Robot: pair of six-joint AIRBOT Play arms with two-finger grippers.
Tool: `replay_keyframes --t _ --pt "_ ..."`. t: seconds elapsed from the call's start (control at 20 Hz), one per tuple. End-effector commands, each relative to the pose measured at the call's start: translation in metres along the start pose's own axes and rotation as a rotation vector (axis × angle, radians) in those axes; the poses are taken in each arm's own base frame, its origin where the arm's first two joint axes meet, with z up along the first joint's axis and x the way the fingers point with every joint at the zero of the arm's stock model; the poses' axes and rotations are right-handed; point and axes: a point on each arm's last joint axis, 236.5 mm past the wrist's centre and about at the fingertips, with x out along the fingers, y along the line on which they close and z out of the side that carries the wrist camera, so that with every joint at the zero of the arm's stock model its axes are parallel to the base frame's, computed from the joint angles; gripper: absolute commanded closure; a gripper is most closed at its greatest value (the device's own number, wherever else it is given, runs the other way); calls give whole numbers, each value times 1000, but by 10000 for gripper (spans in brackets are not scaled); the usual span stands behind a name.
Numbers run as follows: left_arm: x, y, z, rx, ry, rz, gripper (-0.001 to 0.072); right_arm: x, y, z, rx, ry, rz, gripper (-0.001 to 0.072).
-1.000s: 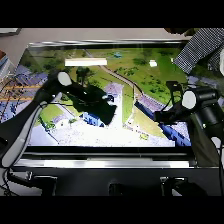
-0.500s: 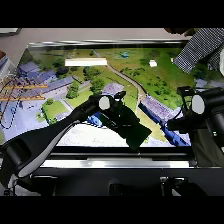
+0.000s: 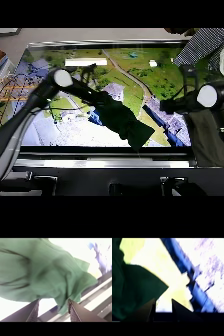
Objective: Fold the clothes and pants, and hang the long-sleeved shirts on hangers.
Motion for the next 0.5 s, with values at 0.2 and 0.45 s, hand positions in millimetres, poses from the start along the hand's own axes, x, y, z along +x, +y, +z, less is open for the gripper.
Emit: replay_keyframes --t 0.2,0.45 --pt "-112 60 35 -78 -216 76 296 -11 -111 47 456 -147 20 448" --pt "-117 74 39 -106 -230 88 296 58 -77 -12 587 81 498 415"
